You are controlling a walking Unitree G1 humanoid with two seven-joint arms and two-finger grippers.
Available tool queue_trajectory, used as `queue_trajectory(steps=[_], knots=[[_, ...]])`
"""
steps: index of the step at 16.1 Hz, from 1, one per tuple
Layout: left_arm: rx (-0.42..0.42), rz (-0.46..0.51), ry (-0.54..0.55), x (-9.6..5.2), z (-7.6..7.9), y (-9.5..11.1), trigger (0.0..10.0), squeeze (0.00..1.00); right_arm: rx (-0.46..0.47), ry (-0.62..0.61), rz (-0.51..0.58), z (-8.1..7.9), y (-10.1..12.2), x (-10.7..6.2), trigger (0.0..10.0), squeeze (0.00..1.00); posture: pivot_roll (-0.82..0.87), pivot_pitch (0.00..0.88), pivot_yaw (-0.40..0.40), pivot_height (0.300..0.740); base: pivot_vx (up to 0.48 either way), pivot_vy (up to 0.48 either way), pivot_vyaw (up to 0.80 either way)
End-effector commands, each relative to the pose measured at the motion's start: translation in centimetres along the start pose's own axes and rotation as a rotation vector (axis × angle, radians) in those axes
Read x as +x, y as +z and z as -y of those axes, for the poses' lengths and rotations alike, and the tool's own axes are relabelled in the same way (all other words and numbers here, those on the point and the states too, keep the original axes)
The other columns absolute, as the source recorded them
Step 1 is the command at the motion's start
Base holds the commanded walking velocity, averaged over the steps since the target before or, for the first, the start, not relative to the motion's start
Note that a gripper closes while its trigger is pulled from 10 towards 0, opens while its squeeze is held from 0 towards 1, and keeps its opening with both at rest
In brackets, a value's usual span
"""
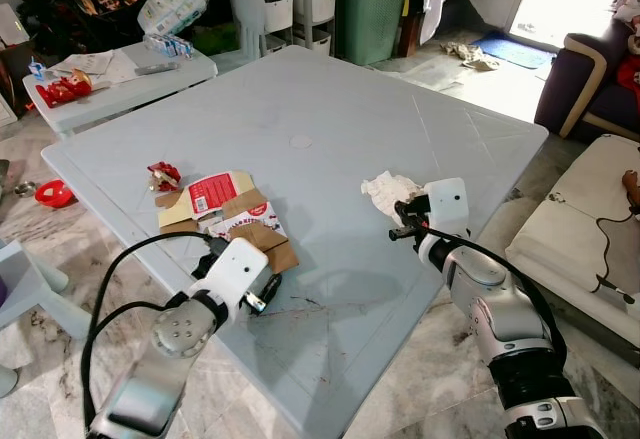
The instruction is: Picking trash to rubbish bin
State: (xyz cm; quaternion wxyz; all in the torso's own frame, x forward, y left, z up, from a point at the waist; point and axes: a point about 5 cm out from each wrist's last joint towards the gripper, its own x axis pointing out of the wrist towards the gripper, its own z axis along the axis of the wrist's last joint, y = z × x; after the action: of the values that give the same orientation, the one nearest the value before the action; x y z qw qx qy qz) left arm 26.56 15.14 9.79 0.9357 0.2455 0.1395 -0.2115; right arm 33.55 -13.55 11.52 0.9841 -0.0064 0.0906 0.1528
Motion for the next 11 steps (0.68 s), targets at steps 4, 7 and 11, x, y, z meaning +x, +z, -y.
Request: queue_trajectory(steps=[4,7,11], knots=[[0.011,0.013,0.062,1.3,-0.4,0.1,10.0,0.00,-0.003,-0.011,0.015,0.4,0.5,-0.2,0.0,0.00,0.04,0.000,-0.020,0.740,0.000,0.000,0.00],[0.007,0.010,0.059,1.7,-0.4,-0.2,10.0,0.00,-0.004,-0.012,0.017,0.4,0.6,-0.2,0.0,0.00,0.04,0.000,-0.020,0.740,0.000,0.000,0.00],[-0.048,-0.007,0.033,1.6,0.0,-1.2,0.0,0.00,-0.004,-0.012,0.015,0.4,0.5,-0.2,0.0,0.00,0.04,0.000,-0.021,0.740,0.000,0.000,0.00]])
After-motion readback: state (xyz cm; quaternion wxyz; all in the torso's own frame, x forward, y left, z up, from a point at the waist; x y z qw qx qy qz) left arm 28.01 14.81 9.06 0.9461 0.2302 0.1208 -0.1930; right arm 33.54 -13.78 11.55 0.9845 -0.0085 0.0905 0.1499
